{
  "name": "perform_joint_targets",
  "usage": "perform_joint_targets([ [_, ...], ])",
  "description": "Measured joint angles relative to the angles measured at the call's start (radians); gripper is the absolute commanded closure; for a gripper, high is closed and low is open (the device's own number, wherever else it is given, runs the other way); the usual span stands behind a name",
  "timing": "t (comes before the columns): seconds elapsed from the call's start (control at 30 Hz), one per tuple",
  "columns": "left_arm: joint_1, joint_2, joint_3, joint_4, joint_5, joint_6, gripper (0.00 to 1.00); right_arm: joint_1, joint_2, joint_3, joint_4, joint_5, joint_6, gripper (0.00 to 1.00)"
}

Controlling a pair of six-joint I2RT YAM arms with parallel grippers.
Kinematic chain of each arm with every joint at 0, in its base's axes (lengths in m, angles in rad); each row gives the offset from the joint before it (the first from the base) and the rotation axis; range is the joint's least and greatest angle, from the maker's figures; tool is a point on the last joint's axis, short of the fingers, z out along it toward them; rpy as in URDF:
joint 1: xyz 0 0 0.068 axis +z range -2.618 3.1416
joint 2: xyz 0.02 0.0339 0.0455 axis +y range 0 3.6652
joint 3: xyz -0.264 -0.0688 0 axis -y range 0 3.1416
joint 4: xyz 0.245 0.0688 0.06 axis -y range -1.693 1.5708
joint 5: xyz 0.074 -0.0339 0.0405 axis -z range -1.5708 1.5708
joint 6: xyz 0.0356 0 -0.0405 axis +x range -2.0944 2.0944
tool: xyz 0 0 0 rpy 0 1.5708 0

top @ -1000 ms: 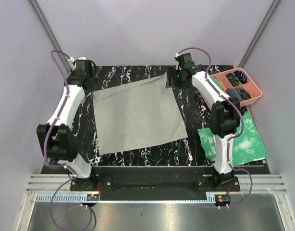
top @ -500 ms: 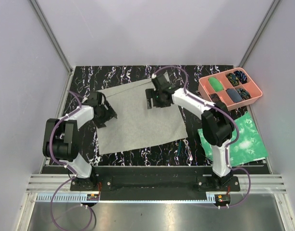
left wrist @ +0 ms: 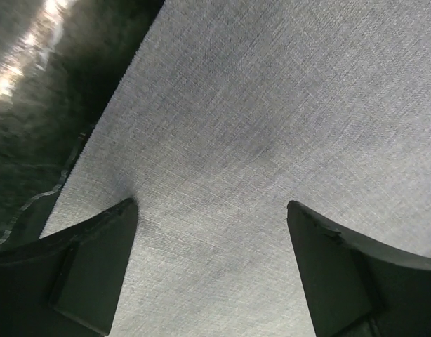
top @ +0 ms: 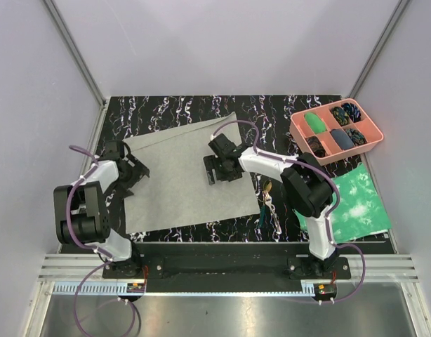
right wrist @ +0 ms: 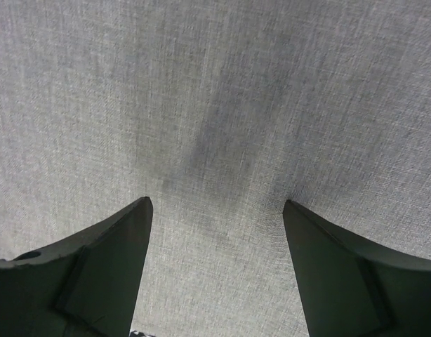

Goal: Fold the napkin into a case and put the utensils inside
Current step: Flatten out the crumpled napkin at the center of the board.

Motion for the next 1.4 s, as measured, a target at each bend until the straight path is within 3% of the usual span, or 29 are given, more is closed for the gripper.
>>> perform_joint_targets([
  [0.13, 0.008, -0.003, 0.041, -0.038, 0.037, 0.061, 0.30, 0.016, -0.014, -0.030, 0.046, -0.019, 0.035, 0.15],
  [0.2, 0.006, -0.016, 0.058, -0.025, 0.079, 0.081, 0.48, 0.016, -0.031, -0.060, 0.071, -0.030, 0.051, 0.15],
  [0.3, 0.004, -0.026, 0.093, 0.014, 0.097, 0.095, 0.63, 0.016, -0.050, -0.092, 0.095, -0.036, 0.064, 0.15],
  [0.53, 0.010, 0.109, 0.291, 0.087, 0.062, 0.099, 0.75, 0.015, -0.051, -0.093, 0.098, -0.037, 0.065, 0.15],
  [0.8, 0.018, 0.363, 0.423, 0.184, 0.085, 0.100, 0.79, 0.015, -0.051, -0.105, 0.143, -0.065, 0.064, 0.15],
  [1.13, 0.027, 0.490, 0.489, 0.229, 0.082, 0.048, 0.76, 0.015, -0.066, -0.148, 0.212, -0.077, 0.064, 0.16],
  [1.4, 0.080, 0.737, 0.840, 0.218, 0.097, -0.077, 0.76, 0.014, -0.100, -0.211, 0.275, -0.092, 0.068, 0.16],
])
